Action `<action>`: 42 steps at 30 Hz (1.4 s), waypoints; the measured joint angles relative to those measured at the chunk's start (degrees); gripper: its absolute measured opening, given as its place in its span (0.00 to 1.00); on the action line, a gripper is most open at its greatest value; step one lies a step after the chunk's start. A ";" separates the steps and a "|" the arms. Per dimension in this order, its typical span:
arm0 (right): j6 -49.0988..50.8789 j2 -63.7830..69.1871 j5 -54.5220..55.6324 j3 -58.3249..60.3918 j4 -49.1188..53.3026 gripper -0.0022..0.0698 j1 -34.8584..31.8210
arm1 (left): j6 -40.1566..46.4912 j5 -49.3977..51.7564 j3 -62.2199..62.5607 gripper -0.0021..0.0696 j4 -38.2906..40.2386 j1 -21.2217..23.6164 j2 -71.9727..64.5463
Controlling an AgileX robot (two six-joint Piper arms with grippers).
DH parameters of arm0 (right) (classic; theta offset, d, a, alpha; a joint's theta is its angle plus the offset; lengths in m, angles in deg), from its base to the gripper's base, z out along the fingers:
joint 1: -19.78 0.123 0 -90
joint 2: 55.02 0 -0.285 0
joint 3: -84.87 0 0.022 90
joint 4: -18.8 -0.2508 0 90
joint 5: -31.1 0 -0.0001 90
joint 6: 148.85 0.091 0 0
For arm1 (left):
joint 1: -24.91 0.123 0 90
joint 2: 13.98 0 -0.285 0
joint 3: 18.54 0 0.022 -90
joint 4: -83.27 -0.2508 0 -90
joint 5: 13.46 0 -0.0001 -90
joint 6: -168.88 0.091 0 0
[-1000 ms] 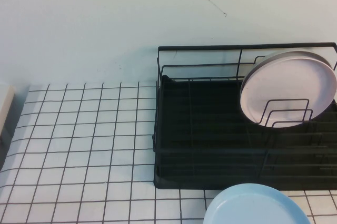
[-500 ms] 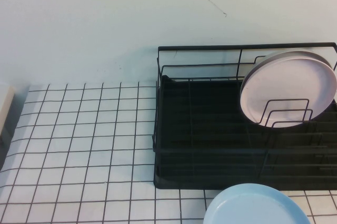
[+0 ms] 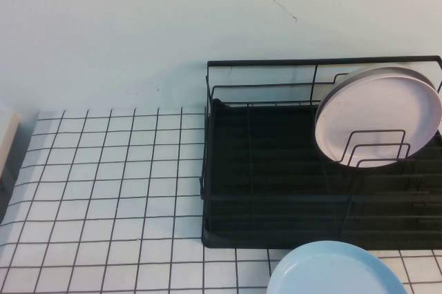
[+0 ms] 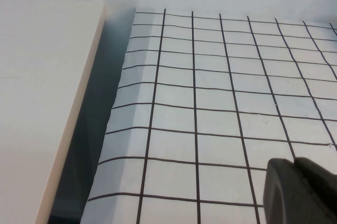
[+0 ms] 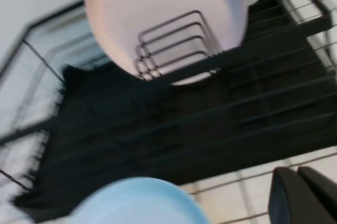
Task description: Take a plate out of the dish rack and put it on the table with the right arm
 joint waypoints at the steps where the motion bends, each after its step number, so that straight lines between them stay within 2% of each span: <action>1: 0.38 0.00 0.00 0.13 -7.13 0.03 0.00 | 0.00 0.00 0.00 0.02 0.00 0.00 0.00; 4: 0.62 0.00 1.01 0.24 -17.67 0.03 0.00 | 0.00 0.00 0.00 0.02 0.00 0.00 0.00; 9: 0.88 0.00 5.83 0.24 -24.72 0.03 0.00 | 0.00 0.00 0.00 0.02 0.00 0.00 0.00; 18: -3.82 0.00 7.63 0.24 -26.44 0.03 0.00 | 0.00 0.00 0.00 0.02 0.00 0.00 0.00; 25: -12.77 1.38 1.63 -0.74 -26.13 0.03 0.00 | 0.00 0.00 0.00 0.02 0.00 0.00 0.00; 30: -27.03 14.49 -5.94 -12.54 -22.28 0.03 0.00 | 0.00 0.00 0.00 0.02 0.00 0.00 0.00; 37: -49.72 40.18 -18.49 -37.92 -11.88 0.03 0.00 | 0.00 0.00 0.00 0.02 0.00 0.00 0.00; 40: -56.76 49.66 -23.20 -45.71 -10.37 0.09 0.00 | 0.00 0.00 0.00 0.02 0.00 0.00 0.00; 42: -61.07 56.93 -25.79 -51.79 -10.11 0.20 0.00 | 0.00 0.00 0.00 0.02 0.00 0.00 0.00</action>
